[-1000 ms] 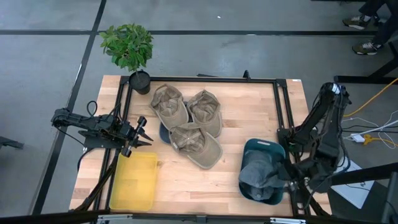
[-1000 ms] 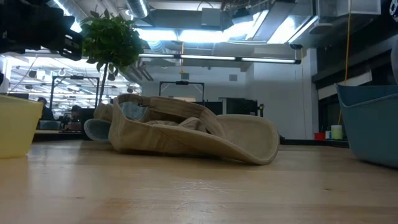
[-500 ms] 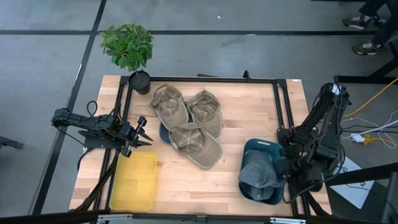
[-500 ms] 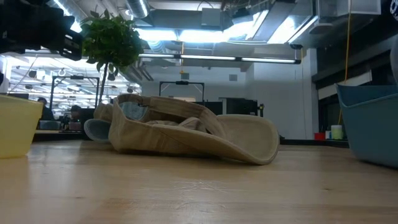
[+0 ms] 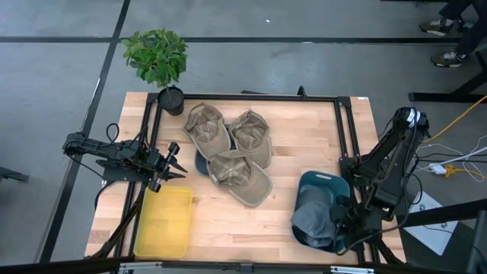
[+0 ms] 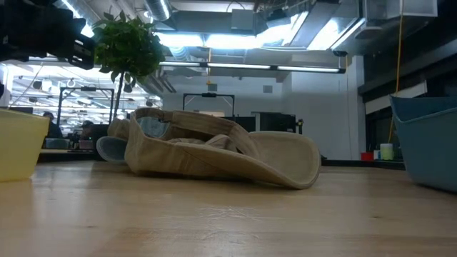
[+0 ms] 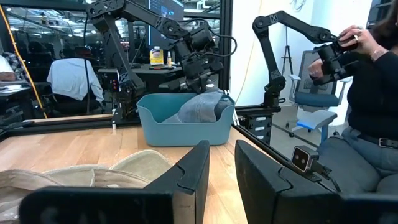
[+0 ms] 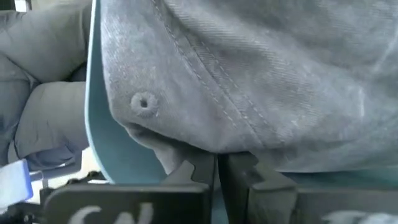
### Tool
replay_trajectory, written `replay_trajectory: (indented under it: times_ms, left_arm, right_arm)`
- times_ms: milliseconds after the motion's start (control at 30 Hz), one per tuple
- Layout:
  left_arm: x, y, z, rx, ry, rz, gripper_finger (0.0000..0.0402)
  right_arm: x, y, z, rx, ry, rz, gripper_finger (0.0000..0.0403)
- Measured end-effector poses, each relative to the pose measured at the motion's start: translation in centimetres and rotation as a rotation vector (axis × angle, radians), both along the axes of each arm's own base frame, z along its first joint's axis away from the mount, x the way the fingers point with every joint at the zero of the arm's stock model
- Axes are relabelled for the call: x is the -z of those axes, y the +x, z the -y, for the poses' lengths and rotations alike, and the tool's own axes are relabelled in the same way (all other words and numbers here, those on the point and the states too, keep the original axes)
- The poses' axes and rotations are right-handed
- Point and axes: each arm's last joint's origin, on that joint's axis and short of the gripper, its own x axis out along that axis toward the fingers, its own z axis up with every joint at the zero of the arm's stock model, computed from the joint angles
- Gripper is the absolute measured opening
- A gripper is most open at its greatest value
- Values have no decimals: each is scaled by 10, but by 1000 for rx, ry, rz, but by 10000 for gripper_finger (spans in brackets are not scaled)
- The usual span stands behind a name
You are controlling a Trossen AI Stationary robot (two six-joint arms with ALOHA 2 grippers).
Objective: Pick & Place hat
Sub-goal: Put the right blue cap into the blue bin, then put the bottom brown cap into the yellow bin
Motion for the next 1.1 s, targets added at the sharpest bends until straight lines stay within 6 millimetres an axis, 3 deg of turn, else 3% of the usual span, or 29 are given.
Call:
replay_trajectory:
  times_ms: [167,300,467,633,733,867,967,1100]
  left_arm:
    - [0,0,0,0,0,0,72]
    - [0,0,0,0,0,0,72]
    - [0,0,0,0,0,0,72]
    - [0,0,0,0,0,0,72]
    - [0,0,0,0,0,0,72]
    - [0,0,0,0,0,0,72]
    - [0,0,0,0,0,0,72]
    - [0,0,0,0,0,0,72]
  right_arm:
    - [1,6,-1,29,-13,47,8]
    - [-6,7,6,1,59,-19,6]
    - [-31,8,17,-7,115,-23,11]
    - [-59,19,29,-28,6,111,8]
    - [-70,37,35,-30,-137,310,6]
    - [-70,69,43,37,-395,518,9]
    - [-66,97,49,86,-557,589,22]
    - [-56,137,57,23,-689,648,44]
